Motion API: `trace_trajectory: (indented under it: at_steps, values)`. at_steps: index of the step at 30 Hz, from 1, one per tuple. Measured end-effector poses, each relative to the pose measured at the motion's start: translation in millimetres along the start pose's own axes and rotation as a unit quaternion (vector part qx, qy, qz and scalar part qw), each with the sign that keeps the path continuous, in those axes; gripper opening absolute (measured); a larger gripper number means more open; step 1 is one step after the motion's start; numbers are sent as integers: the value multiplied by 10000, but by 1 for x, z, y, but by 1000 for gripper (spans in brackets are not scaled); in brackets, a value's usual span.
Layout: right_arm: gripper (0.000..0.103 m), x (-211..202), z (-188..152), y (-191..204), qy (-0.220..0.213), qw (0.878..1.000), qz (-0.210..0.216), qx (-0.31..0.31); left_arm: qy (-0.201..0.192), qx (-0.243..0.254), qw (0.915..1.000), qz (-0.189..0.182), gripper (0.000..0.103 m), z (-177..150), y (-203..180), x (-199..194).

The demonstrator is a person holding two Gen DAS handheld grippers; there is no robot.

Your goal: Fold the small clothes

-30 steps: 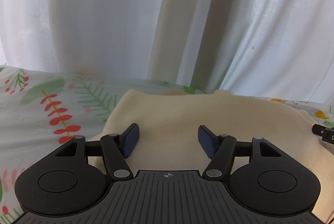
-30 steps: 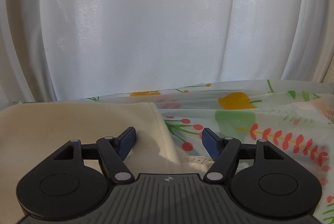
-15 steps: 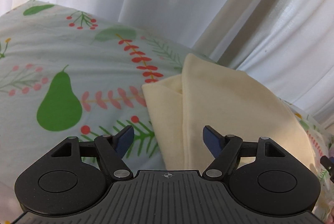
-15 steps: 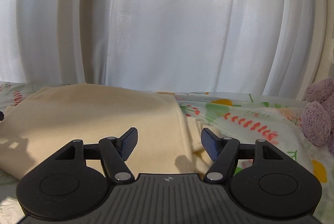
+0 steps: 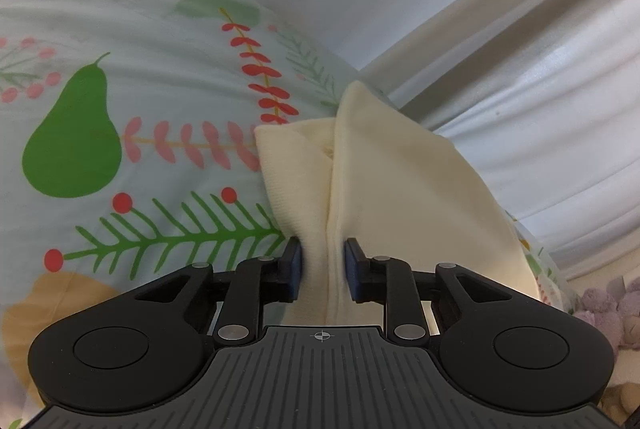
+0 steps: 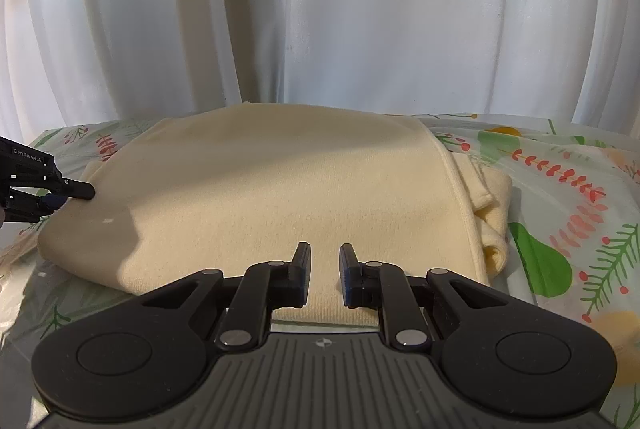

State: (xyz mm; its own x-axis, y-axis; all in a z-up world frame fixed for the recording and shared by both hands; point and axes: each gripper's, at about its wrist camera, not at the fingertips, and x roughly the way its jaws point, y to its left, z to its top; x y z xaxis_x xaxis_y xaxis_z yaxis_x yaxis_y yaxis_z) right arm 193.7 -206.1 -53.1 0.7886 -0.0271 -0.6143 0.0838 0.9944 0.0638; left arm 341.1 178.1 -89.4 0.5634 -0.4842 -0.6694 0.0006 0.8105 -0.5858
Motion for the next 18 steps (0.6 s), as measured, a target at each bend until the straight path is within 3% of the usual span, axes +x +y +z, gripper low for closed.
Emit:
trace_trajectory:
  at_steps: [8,13,18]
  values:
    - [15,2,1,-16,-7,9996,-149,228,-118,20,9996,-263,16,3,-15,-14]
    - [15,3,2,-32,-6,9984,-293,491,-317,375,9972,-569,16,4,-58,-24]
    - [15,2,3,-36,-42,9978,-340,566,-226,992,9908,-888,16,-12,-113,-8]
